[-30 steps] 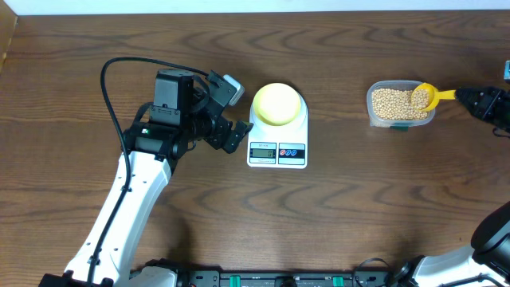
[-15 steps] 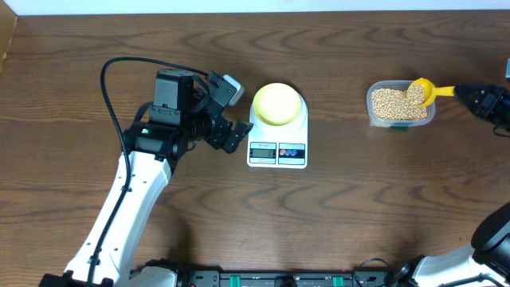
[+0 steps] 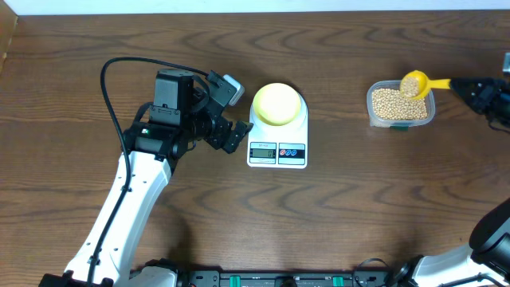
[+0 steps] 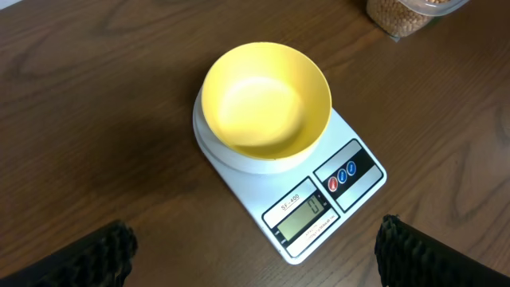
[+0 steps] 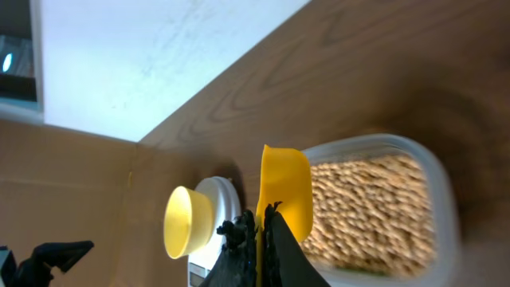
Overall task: Scoop item into bowl and weigh 50g on scale
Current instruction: 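Lift the filled scoop and carry it left over the yellow bowl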
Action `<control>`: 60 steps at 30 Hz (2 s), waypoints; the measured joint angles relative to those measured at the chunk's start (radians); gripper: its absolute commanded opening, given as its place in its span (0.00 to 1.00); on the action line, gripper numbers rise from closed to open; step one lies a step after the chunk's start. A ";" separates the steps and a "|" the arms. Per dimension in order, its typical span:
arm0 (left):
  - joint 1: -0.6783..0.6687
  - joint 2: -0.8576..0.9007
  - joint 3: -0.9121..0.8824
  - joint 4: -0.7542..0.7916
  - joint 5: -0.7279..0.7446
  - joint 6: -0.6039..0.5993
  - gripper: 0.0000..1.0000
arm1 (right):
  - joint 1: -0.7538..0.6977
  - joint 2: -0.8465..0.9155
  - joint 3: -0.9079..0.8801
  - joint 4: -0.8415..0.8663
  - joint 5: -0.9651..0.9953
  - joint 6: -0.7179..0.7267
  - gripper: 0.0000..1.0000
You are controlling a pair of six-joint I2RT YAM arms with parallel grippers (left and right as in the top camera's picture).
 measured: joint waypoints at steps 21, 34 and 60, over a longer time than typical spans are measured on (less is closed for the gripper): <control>0.000 0.000 0.000 0.000 0.000 0.000 0.98 | 0.303 0.000 -0.001 0.240 -0.023 0.322 0.01; 0.000 0.000 0.000 0.000 0.000 0.000 0.97 | 0.497 0.000 -0.001 0.351 -0.023 0.425 0.01; 0.000 0.000 0.000 0.000 0.000 0.000 0.98 | 0.666 0.000 -0.001 0.363 0.092 0.270 0.01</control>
